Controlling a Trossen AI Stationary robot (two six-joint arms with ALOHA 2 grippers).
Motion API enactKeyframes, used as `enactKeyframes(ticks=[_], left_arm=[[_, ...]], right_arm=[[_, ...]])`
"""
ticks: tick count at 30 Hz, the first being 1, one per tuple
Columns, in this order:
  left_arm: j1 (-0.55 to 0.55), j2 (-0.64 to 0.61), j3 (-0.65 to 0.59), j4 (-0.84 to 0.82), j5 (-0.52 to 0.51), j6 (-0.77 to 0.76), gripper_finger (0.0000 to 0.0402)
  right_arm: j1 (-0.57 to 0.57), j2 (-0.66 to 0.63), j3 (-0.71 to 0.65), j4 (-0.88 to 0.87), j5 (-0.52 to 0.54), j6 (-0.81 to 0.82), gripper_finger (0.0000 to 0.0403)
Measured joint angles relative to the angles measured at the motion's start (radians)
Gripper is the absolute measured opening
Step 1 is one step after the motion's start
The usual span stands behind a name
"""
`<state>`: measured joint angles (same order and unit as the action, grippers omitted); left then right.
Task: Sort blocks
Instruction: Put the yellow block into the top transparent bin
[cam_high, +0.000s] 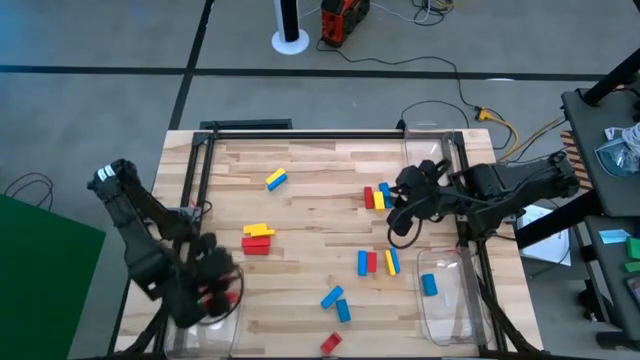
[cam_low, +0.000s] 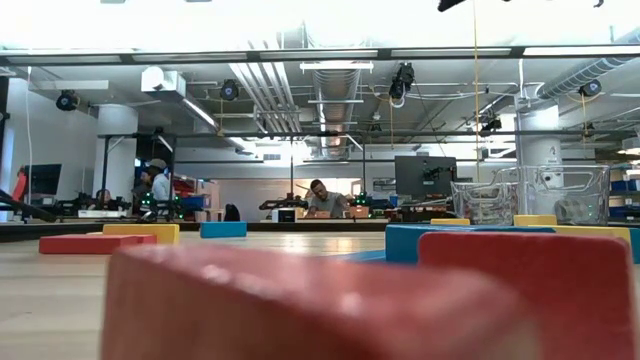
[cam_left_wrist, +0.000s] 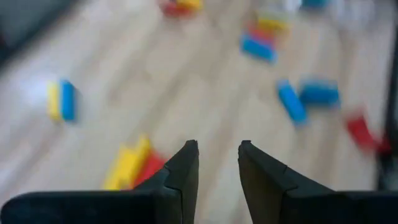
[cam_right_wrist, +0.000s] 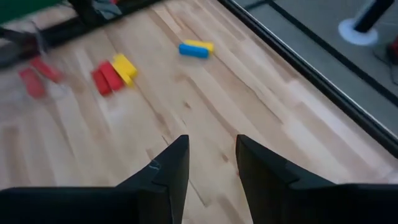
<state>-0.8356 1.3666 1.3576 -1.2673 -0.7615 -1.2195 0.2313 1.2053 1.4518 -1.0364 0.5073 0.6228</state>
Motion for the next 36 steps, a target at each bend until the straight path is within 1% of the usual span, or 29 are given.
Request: enactKeyframes(ticks=[2, 6, 9, 13, 16, 19, 23, 26, 27, 32, 34, 36], left_arm=[[0.069, 0.000, 0.023, 0.003, -0.042, 0.044, 0.0087], [0.212, -0.011, 0.032, 0.070, -0.023, 0.159, 0.0081], [0.289, -0.028, -0.007, 0.231, -0.014, 0.256, 0.0075], [0.348, -0.061, -0.104, 0.531, 0.041, 0.407, 0.0065], [0.379, -0.093, -0.203, 0.703, 0.075, 0.440, 0.0061], [0.415, -0.137, -0.294, 0.796, 0.099, 0.441, 0.0059], [0.489, -0.218, -0.367, 0.823, 0.101, 0.436, 0.0059], [0.563, -0.284, -0.389, 0.824, 0.111, 0.476, 0.0059], [0.592, -0.304, -0.392, 0.822, 0.131, 0.500, 0.0059], [0.764, -0.393, -0.392, 0.818, 0.296, 0.642, 0.0059], [0.840, -0.423, -0.392, 0.817, 0.364, 0.689, 0.0059], [0.921, -0.448, -0.392, 0.815, 0.443, 0.731, 0.0059]], right_arm=[[-0.024, 0.000, 0.000, 0.060, -0.035, -0.051, 0.0128], [-0.083, 0.000, 0.000, 0.154, -0.134, -0.124, 0.0135], [-0.125, 0.004, 0.000, 0.194, -0.197, -0.167, 0.0140], [-0.170, 0.010, 0.000, 0.211, -0.263, -0.209, 0.0146], [-0.191, 0.021, 0.000, 0.216, -0.280, -0.234, 0.0151], [-0.206, 0.041, 0.000, 0.221, -0.282, -0.249, 0.0156], [-0.224, 0.076, 0.000, 0.265, -0.284, -0.252, 0.0163], [-0.238, 0.118, 0.000, 0.338, -0.292, -0.266, 0.0166], [-0.244, 0.135, 0.000, 0.371, -0.308, -0.269, 0.0166], [-0.279, 0.223, 0.000, 0.544, -0.381, -0.272, 0.0163], [-0.285, 0.259, 0.002, 0.594, -0.385, -0.279, 0.0160], [-0.288, 0.299, 0.025, 0.603, -0.386, -0.289, 0.0157]])
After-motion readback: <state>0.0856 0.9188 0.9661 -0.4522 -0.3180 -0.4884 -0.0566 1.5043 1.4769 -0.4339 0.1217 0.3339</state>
